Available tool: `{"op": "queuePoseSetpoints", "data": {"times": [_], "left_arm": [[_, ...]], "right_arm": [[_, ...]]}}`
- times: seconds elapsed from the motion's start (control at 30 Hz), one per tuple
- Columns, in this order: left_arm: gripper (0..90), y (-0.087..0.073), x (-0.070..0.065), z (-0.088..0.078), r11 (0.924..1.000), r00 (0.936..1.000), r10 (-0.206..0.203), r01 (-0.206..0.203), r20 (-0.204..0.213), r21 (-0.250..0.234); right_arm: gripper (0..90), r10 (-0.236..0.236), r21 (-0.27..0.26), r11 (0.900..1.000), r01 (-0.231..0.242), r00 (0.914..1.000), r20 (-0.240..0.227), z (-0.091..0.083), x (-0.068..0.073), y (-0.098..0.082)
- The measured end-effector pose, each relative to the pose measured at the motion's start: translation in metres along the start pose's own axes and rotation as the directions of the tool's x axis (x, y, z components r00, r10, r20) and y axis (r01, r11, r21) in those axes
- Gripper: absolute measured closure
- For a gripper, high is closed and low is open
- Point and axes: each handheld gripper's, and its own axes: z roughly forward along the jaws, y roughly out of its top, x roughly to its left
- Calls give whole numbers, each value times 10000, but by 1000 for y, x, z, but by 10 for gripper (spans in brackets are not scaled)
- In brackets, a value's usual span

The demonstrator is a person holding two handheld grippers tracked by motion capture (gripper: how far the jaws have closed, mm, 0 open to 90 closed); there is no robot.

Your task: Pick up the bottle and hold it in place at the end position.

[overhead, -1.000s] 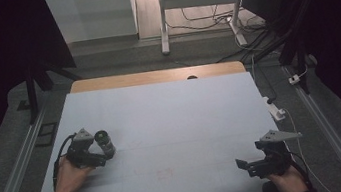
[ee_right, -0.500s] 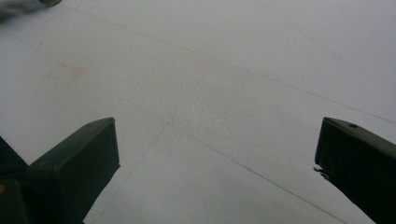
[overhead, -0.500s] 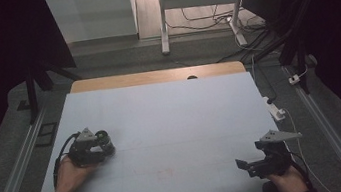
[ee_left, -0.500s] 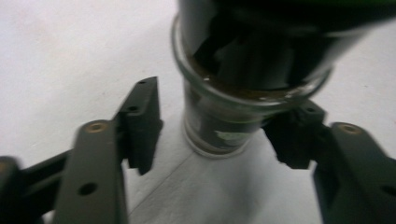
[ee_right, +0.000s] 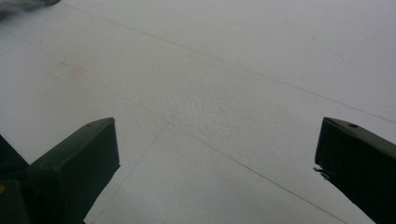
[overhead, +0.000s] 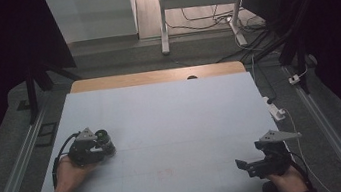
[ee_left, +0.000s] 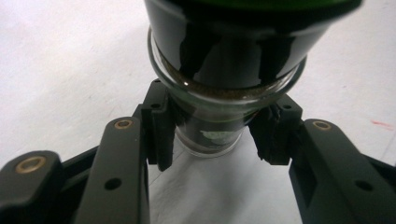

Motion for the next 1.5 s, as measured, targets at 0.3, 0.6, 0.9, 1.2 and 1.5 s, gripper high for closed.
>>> {"op": "queuePoseSetpoints", "data": {"times": [0.3,0.6,0.9,1.2,1.5], "left_arm": [[539,16,-10,-4,9999,10000,63,-62,48,-105],[539,38,-17,-7,9995,9993,-129,140,359,-286],[539,67,-31,-3,9992,9984,362,-353,426,-203],[539,101,-47,11,9957,9948,926,-921,413,-122],[538,131,-64,33,9920,9900,1260,-1255,628,-129]], "right_arm": [[0,37,45,10000,-37,10000,13,1,0,0],[0,87,76,9999,-87,10000,2,1,-1,0],[0,69,94,9999,-69,10000,-4,2,-1,1],[0,137,58,9999,-137,9999,-49,2,-1,2],[0,120,61,9999,-120,9999,-37,2,-2,2]]}}
